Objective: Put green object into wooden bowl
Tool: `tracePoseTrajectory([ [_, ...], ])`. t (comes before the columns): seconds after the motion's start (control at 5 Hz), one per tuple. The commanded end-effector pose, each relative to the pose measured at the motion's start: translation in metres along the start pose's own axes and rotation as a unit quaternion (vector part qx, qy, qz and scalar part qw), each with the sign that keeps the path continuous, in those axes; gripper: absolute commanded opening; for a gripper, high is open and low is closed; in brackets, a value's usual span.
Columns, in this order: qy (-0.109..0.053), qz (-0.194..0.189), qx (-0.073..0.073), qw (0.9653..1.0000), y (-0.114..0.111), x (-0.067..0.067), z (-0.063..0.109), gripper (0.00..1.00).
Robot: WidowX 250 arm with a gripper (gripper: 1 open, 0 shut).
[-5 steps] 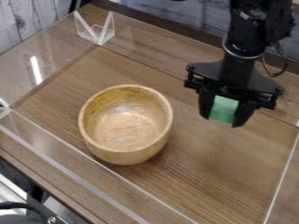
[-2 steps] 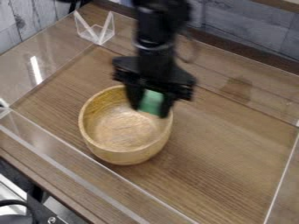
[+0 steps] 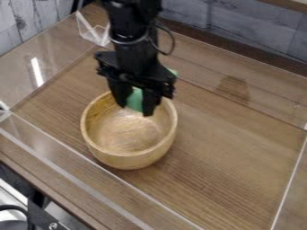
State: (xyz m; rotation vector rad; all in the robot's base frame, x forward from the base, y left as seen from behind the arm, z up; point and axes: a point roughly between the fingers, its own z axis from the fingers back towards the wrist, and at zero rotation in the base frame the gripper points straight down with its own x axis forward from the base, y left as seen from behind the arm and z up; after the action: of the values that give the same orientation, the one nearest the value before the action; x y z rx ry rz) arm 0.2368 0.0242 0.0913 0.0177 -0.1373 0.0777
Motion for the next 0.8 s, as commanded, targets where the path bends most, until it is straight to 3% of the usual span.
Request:
tracePoseTrajectory([
  [0.0,-0.027,0.024,0.007,0.9993,-0.014,0.018,0.008,0.00],
  [0.2,-0.027,0.058,0.012,0.9979,-0.022,0.022,0.007,0.00],
  [0.6,-0.027,0.055,0.008,0.9981,-0.015,0.030,0.030,0.00],
])
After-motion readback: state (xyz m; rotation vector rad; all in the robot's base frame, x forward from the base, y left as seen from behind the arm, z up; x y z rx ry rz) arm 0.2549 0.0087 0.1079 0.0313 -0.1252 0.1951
